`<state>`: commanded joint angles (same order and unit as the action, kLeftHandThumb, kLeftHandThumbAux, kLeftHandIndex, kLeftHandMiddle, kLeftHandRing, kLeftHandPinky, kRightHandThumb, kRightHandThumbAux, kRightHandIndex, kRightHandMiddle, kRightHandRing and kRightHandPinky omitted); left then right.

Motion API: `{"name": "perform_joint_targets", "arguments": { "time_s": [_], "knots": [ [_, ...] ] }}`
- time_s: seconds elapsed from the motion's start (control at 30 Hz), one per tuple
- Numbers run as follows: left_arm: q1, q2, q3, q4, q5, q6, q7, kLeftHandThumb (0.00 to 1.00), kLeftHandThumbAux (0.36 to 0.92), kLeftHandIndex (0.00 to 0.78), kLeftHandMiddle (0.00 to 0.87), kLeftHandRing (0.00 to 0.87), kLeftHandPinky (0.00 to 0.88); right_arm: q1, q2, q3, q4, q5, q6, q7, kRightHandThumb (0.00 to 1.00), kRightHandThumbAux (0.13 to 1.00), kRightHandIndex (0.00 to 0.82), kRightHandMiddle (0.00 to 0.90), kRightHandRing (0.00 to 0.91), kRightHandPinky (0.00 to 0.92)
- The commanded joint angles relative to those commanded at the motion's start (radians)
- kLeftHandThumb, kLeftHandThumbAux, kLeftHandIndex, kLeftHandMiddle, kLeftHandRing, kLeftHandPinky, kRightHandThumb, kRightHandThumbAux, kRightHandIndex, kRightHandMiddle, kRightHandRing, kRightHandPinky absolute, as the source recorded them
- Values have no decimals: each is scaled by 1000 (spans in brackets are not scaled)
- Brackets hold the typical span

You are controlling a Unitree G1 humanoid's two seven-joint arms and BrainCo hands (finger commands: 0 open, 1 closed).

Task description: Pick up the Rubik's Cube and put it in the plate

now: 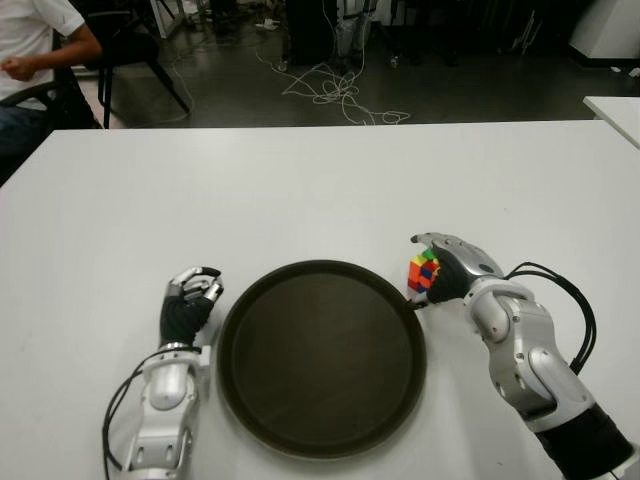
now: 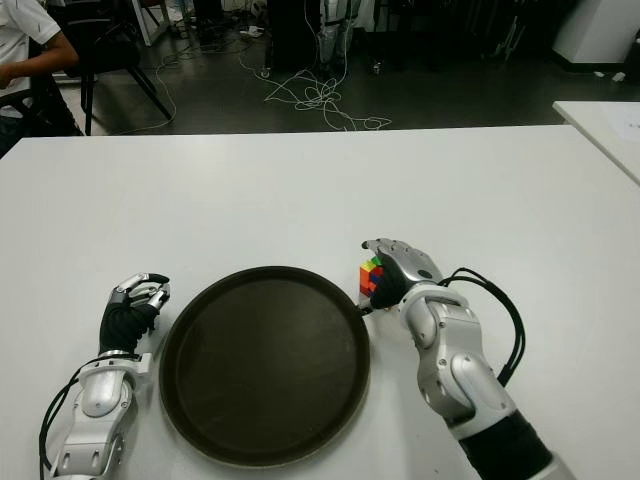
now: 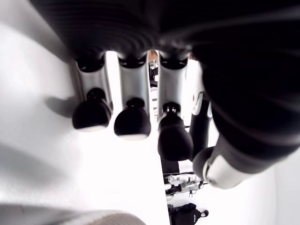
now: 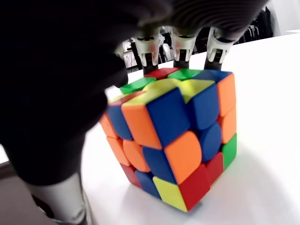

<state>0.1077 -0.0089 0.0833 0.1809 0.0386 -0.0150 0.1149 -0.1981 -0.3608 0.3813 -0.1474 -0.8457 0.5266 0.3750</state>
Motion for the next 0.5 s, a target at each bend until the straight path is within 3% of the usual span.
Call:
{"name": "perform_joint_targets", "arguments": {
  "time_s": [0.2, 0.5],
  "knots": [
    [-2, -3, 3, -2, -1, 11, 5, 711, 705, 444, 809, 824, 800, -20, -6, -4, 14, -12, 8, 2, 0, 785, 35, 72, 57, 0],
    [-5, -7, 8, 2, -2, 18, 9, 712, 705, 444, 805, 822, 802, -49, -25, -22, 62, -5, -47, -65, 0, 807, 24, 37, 14, 0]
  ]
}}
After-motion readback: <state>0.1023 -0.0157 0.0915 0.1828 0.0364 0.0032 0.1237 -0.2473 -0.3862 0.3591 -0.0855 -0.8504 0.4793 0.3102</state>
